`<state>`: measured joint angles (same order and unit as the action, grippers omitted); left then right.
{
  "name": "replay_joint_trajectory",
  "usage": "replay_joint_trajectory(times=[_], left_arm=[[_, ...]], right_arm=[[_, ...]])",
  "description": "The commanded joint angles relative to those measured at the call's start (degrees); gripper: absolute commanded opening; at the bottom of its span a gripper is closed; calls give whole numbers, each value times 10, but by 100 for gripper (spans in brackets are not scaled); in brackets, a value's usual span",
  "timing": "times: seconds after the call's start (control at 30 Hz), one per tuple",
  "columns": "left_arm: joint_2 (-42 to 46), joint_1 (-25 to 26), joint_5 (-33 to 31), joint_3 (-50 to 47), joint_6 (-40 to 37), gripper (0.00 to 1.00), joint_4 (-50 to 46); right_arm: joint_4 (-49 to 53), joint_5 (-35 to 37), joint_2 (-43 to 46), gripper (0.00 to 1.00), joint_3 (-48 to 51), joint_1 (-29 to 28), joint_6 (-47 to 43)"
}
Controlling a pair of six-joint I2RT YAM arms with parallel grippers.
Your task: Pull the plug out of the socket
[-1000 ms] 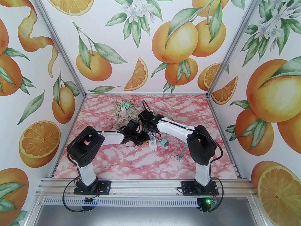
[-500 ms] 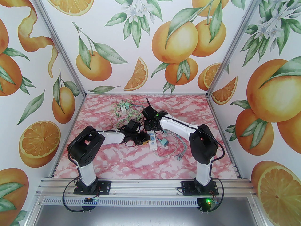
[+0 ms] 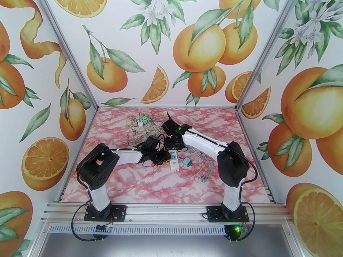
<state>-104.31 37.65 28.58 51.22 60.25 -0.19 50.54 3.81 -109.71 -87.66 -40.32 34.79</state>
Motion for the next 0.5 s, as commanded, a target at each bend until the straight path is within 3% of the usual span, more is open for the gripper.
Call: replay_joint_trajectory(times=[0.0, 0.17, 0.47], left_arm=[[20, -3, -68, -8, -26, 32, -125], [86, -3, -81, 13, -76, 45, -177], [197, -22, -91, -4, -107, 50, -255]], right_arm=[[4, -17, 17, 44, -16, 1, -6], [-15, -36, 13, 44, -9, 1, -3], [-39, -93, 7, 45, -4, 1, 2]])
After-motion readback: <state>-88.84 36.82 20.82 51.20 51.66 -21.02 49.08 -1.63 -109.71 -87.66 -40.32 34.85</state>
